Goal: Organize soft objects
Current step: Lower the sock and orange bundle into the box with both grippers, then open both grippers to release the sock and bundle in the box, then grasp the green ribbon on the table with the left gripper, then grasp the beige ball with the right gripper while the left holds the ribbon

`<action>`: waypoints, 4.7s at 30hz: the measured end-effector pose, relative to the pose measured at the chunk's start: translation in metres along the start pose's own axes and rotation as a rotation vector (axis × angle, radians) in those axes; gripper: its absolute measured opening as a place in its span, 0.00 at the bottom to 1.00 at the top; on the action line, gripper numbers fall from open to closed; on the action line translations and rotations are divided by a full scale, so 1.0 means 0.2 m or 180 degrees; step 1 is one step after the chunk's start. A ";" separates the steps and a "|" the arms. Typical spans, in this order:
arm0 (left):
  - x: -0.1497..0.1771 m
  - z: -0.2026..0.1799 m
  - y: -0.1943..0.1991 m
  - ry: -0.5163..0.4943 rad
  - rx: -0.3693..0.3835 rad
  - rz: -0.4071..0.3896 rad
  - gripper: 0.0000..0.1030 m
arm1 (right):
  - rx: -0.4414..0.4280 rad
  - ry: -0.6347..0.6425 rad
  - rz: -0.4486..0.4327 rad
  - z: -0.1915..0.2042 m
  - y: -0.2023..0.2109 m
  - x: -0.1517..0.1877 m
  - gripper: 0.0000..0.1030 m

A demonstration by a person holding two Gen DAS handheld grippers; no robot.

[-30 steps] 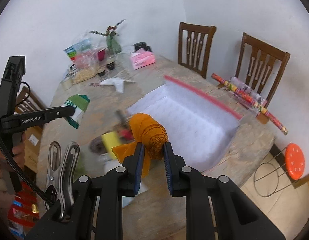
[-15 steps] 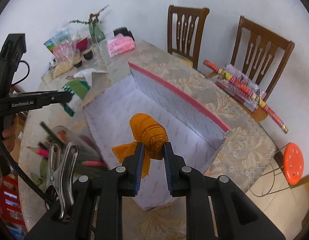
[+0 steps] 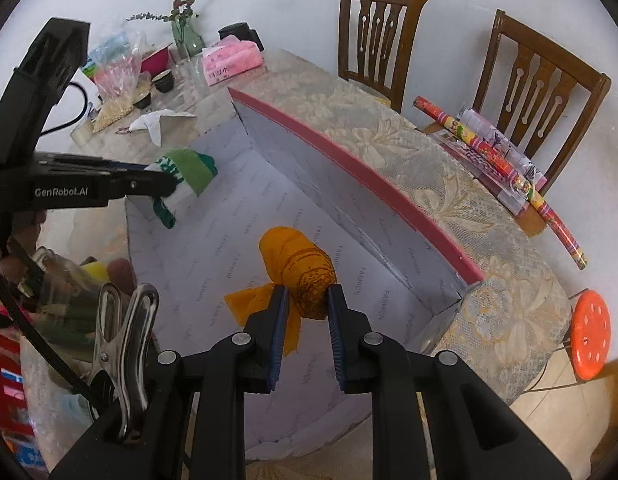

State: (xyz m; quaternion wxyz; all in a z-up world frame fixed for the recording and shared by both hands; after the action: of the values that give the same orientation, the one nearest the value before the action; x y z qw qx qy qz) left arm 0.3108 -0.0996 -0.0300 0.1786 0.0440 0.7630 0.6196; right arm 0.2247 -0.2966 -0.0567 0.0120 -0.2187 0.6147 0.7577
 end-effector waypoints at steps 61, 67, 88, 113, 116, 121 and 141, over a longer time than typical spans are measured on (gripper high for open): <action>1.05 0.35 0.59 0.1433 -0.0533 -0.0359 0.42 | 0.0013 0.0023 -0.0370 0.35 0.33 0.34 0.52; 1.29 0.40 0.57 0.1623 -0.0506 -0.0277 0.42 | 0.0011 0.0090 -0.0377 0.49 0.37 0.42 0.52; 1.58 0.35 0.25 0.1460 -0.0239 0.0076 0.42 | -0.0013 0.0457 -0.0140 0.90 0.32 0.56 0.52; 1.66 0.45 0.16 0.1681 -0.0245 -0.0140 0.14 | -0.0039 0.0743 0.0104 1.10 0.21 0.60 0.52; 1.67 0.46 0.17 0.1731 -0.0166 -0.0171 0.13 | -0.0103 0.0771 0.0169 1.13 0.17 0.60 0.52; 1.71 0.47 0.20 0.1740 -0.0156 -0.0218 0.11 | -0.0162 0.0865 0.0257 1.19 0.11 0.58 0.52; 1.80 0.50 0.31 0.1800 -0.0174 -0.0233 0.30 | -0.0251 0.1357 0.0518 1.45 -0.20 0.52 0.49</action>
State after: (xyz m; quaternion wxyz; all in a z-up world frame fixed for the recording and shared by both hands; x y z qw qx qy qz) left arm -0.0010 0.1119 -0.0660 -0.0179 -0.1630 0.7667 0.6207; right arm 0.0496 -0.0416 -0.0863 -0.1878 -0.3238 0.5889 0.7163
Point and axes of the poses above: each gripper's, at about its wrist camera, not at the fingertips, and y roughly against the way its jaws point, z to its left, x to its underside, the point moved 1 cm from there along -y, roughly the way its jaws point, and after that the axes turned 11 degrees about z, right-handed, at the moved point
